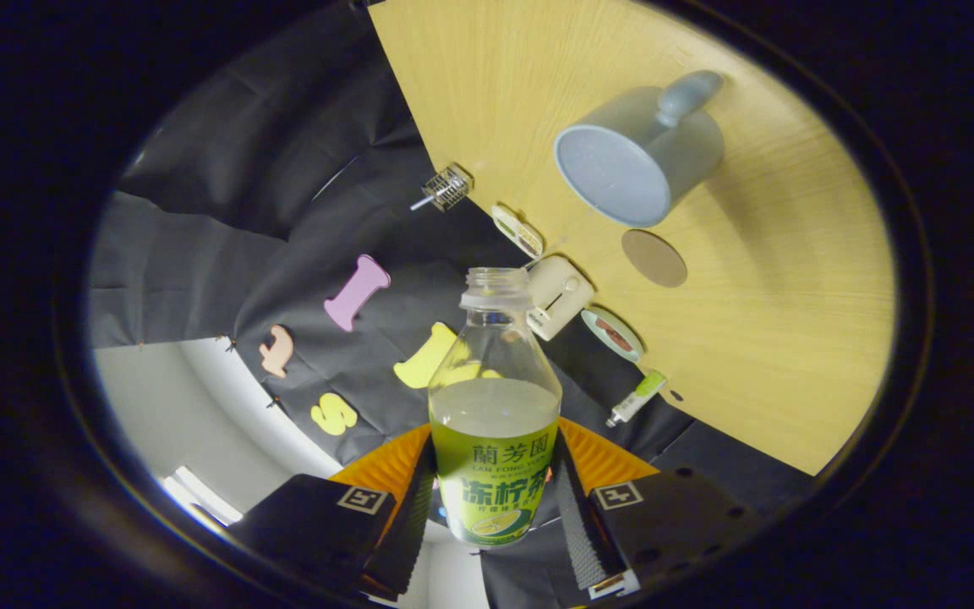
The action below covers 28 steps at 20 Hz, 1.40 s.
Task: Take the bottle from table, then pour the juice into the cup, finally place the bottle on the coaster
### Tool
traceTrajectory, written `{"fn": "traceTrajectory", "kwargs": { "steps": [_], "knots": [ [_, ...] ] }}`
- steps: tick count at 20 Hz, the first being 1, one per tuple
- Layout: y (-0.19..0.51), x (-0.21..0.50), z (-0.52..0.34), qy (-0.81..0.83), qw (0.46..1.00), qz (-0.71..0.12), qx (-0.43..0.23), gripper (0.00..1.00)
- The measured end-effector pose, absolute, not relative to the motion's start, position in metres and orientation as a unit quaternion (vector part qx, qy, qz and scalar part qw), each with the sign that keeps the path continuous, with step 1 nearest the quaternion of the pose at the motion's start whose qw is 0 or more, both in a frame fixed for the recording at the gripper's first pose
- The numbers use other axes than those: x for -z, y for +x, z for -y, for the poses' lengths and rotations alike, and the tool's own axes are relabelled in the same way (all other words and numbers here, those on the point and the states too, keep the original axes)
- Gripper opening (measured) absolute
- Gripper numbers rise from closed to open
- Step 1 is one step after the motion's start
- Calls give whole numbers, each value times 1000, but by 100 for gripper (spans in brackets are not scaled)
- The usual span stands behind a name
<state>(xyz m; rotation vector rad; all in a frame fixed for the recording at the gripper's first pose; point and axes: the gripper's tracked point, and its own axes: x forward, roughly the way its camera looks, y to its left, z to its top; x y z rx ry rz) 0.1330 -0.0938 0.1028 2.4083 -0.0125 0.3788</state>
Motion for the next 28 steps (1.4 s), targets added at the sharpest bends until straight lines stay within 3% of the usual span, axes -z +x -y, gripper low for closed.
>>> {"fn": "traceTrajectory", "kwargs": {
  "steps": [11,14,20,28],
  "knots": [
    [134,-100,103,923,357,6,-145,73],
    [137,-85,92,897,424,-14,-121,74],
    [144,-86,81,856,503,-19,-115,74],
    [141,-94,103,676,735,-22,-51,74]
  ]
}}
